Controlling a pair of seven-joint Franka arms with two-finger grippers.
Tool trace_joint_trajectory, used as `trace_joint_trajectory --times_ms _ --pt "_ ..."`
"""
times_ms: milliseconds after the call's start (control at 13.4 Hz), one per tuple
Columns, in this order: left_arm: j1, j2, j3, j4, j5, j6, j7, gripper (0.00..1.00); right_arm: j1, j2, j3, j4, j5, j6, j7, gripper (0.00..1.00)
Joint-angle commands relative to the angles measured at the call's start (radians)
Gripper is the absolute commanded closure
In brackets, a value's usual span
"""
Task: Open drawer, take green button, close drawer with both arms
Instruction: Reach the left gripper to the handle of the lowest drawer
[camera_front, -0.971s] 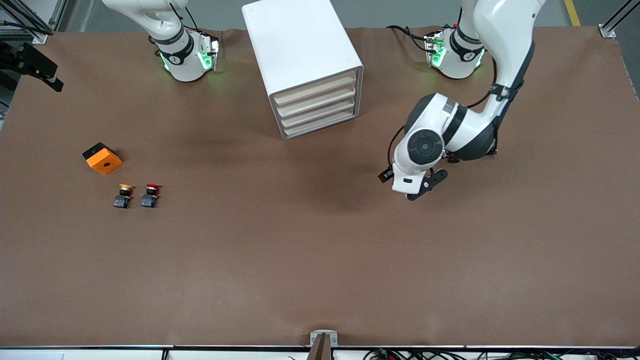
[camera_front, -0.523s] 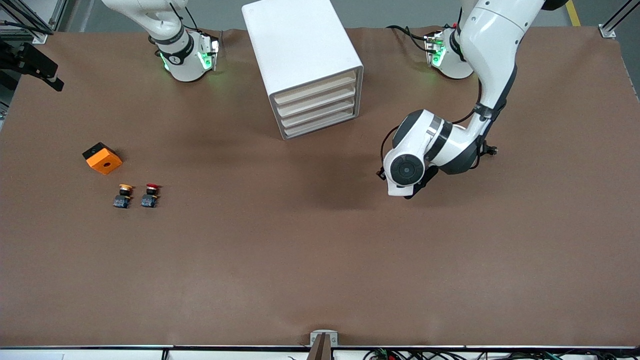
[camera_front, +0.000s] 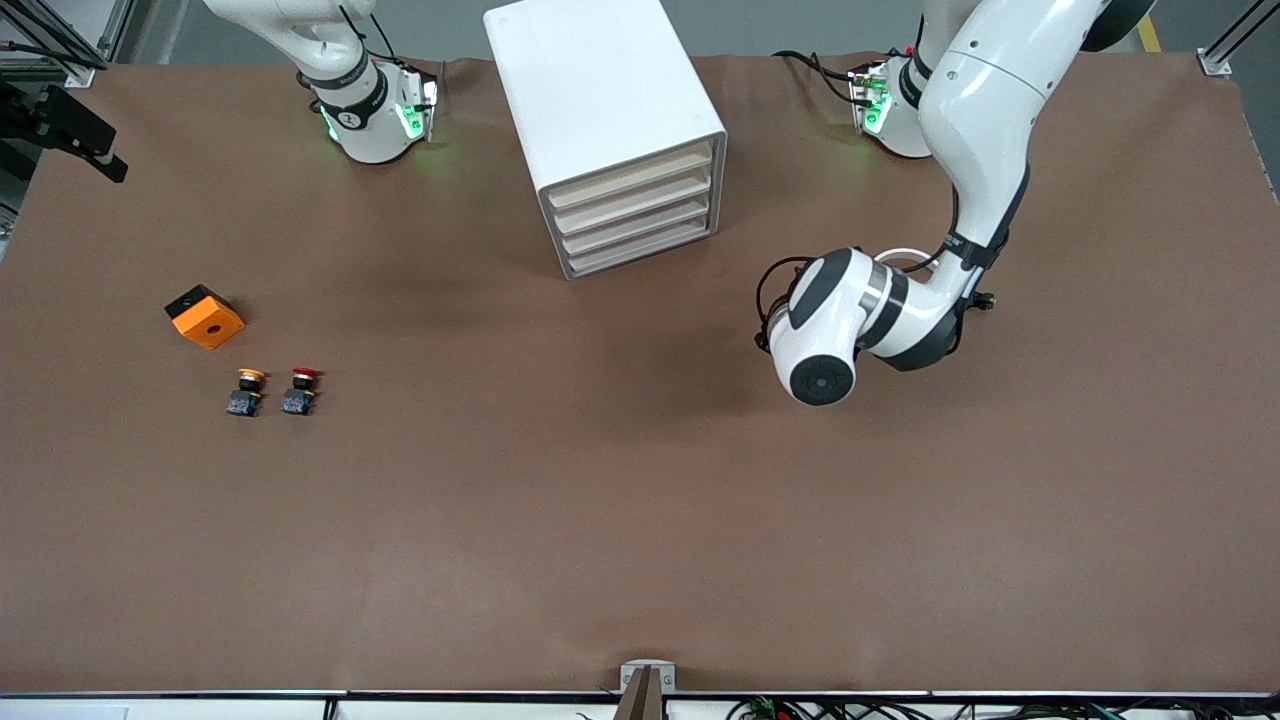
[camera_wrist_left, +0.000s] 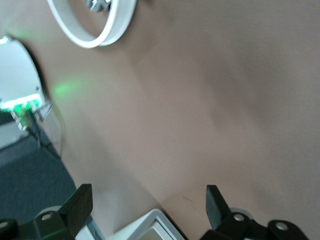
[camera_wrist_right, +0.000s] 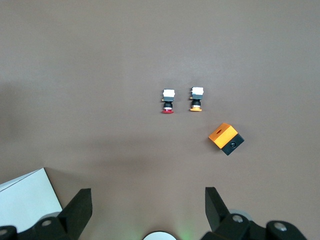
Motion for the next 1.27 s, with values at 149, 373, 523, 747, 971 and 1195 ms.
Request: trace_joint_trajectory --times_ms 149,373,523,747,971,1195 --pt "0.029 0.068 -0.009 0.043 -0.064 -0.105 -0.183 0.0 0.005 -0.013 -0.003 -0.007 -0.009 -0.006 -0.007 0.0" --pt "0.03 0.105 -0.011 0.043 -0.128 -0.128 -0.248 0.0 0.005 -0.014 -0.003 -0.007 -0.009 -0.006 -0.007 0.0" --pt "0.033 0.116 -0.009 0.043 -0.191 -0.131 -0.25 0.0 0.005 -0.014 -0.003 -0.007 -0.009 -0.006 -0.007 0.0" --pt "0.035 0.142 -0.004 0.048 -0.257 -0.131 -0.301 0.0 0.005 -0.014 -0.003 -0.007 -0.009 -0.006 -0.007 0.0" --pt "0.03 0.143 -0.003 0.046 -0.304 -0.132 -0.341 0.0 0.006 -0.014 -0.003 -0.007 -0.009 -0.006 -0.007 0.0" --pt "0.032 0.162 -0.004 0.043 -0.352 -0.132 -0.384 0.0 0.006 -0.014 -0.003 -0.007 -0.009 -0.006 -0.007 0.0"
